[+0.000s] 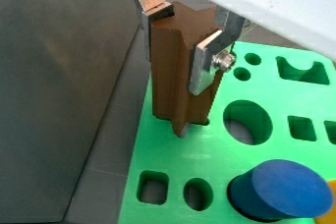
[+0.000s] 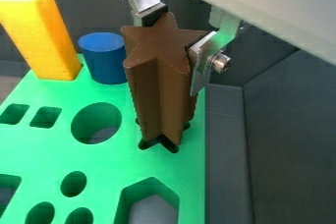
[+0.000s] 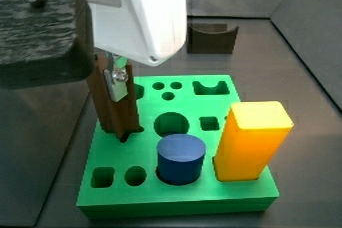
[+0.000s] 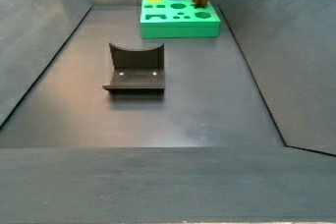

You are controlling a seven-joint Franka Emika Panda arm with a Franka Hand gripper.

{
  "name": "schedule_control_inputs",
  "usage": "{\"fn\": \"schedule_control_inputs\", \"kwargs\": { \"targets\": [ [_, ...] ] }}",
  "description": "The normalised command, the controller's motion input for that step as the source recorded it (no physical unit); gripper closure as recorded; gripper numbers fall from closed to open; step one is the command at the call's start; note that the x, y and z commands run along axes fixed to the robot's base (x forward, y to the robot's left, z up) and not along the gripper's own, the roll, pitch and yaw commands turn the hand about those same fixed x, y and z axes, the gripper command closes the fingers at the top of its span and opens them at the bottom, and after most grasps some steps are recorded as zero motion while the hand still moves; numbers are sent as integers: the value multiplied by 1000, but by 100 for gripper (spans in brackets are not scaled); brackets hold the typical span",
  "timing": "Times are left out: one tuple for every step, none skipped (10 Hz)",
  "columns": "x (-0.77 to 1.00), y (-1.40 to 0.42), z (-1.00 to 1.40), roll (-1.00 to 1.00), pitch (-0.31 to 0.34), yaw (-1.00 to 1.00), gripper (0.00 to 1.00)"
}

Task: Pick up the star object. Move up. Place the star object on the fixture. Regrasp the star object. Move to above the board. Insert the star object.
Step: Insert the star object.

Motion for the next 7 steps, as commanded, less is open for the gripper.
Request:
{"fn": "schedule_control_inputs", "kwargs": {
  "targets": [
    [117,0,-131,0,-20,0,100],
    [0,0,-134,0,-30,0,100],
    [0,0,-66,0,0,0,100],
    [0,0,-154,0,-43,0,100],
    [40,0,-300,-4,-97,0,100],
    [71,0,-343,0,-84,0,100],
    [9,0,-191,-4,-60,0,100]
  ]
}}
